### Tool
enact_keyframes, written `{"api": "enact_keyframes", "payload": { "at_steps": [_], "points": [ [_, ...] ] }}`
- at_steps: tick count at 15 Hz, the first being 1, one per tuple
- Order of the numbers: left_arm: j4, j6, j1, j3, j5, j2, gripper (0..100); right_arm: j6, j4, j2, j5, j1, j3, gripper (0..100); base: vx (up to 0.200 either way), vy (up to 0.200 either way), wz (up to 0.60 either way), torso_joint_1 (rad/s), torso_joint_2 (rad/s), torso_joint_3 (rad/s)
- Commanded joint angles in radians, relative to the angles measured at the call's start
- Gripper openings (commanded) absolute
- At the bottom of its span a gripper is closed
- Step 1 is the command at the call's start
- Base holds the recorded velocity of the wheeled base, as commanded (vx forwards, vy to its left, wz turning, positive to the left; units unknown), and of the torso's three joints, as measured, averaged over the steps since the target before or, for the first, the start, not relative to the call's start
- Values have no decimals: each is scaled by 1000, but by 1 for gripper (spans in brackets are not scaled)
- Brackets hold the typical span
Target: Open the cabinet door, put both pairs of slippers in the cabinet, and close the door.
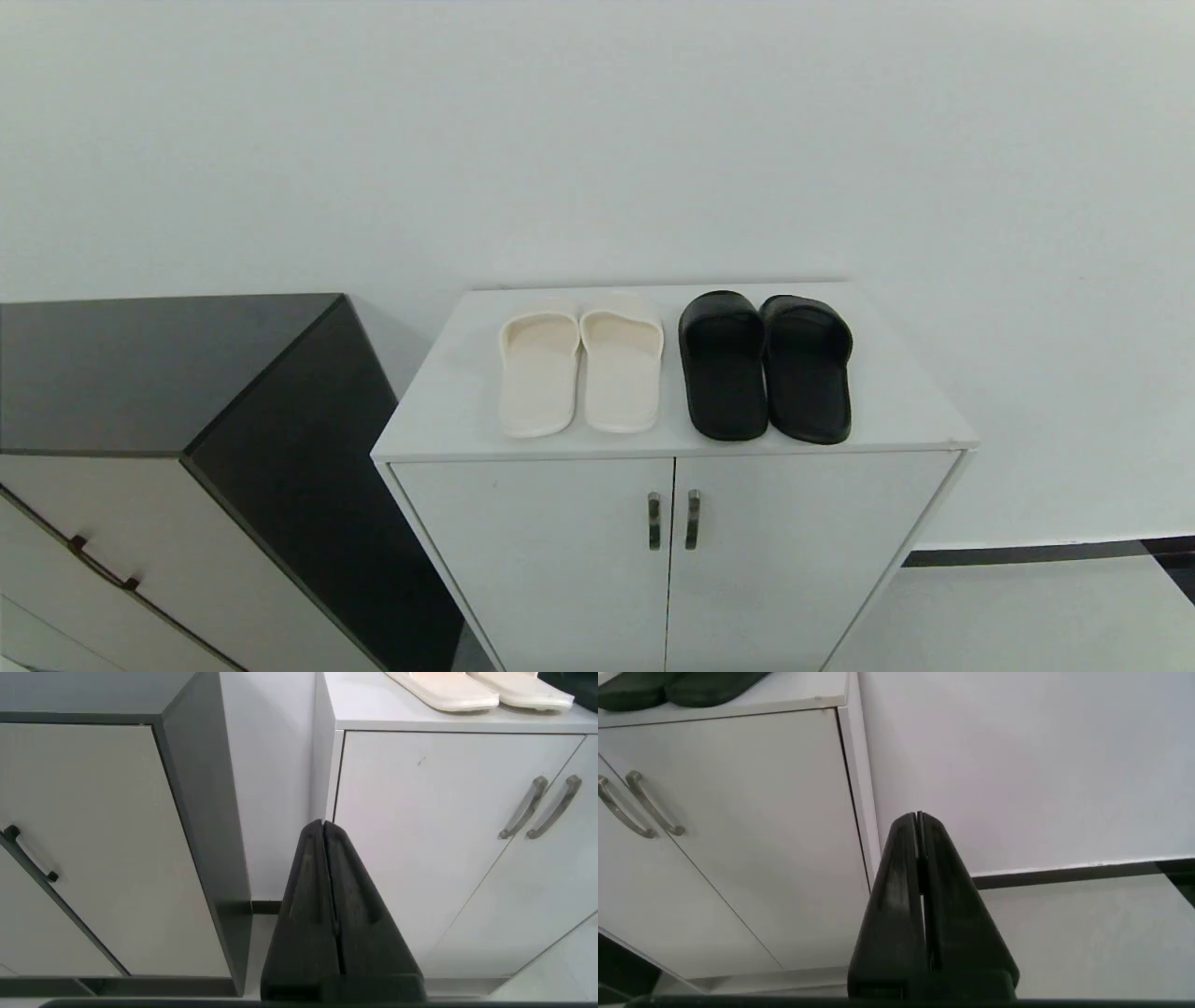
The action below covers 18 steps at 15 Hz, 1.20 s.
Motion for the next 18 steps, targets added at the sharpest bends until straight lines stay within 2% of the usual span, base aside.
{"api": "enact_keyframes", "payload": {
  "at_steps": [1, 5, 6, 12, 13, 14, 16, 18],
  "points": [
    [0, 0, 1, 0, 1, 1, 0, -2, 0, 1, 0, 0, 0, 0, 0, 0, 0, 0, 0, 0],
    [0, 3, 1, 0, -1, 1, 0, 1, 0, 1, 0, 0, 0, 0, 0, 0, 0, 0, 0, 0],
    [0, 1, 1, 0, 1, 1, 0, 0, 0, 1, -1, 0, 0, 100, 0, 0, 0, 0, 0, 0],
    [-2, 10, 1, 2, -1, 1, 0, -23, -4, 1, 3, 0, 0, 100, 0, 0, 0, 0, 0, 0],
    [-2, 9, 1, 2, -1, 1, 0, -12, -38, 1, 2, 0, -20, 100, 0, 0, 0, 0, 0, 0],
    [-2, 9, 1, 2, 1, 1, 0, 49, -93, 75, 5, 15, -196, 100, 0, 0, 0, 0, 0, 0],
    [-2, 9, 1, 2, -1, 1, 0, 6, 19, 179, 89, 29, -279, 100, 0, 0, 0, 0, 0, 0],
    [-2, 9, 1, 2, 1, 1, 0, -5, 17, 396, 264, 37, -316, 100, 0, 0, 0, 0, 0, 0]
  ]
}}
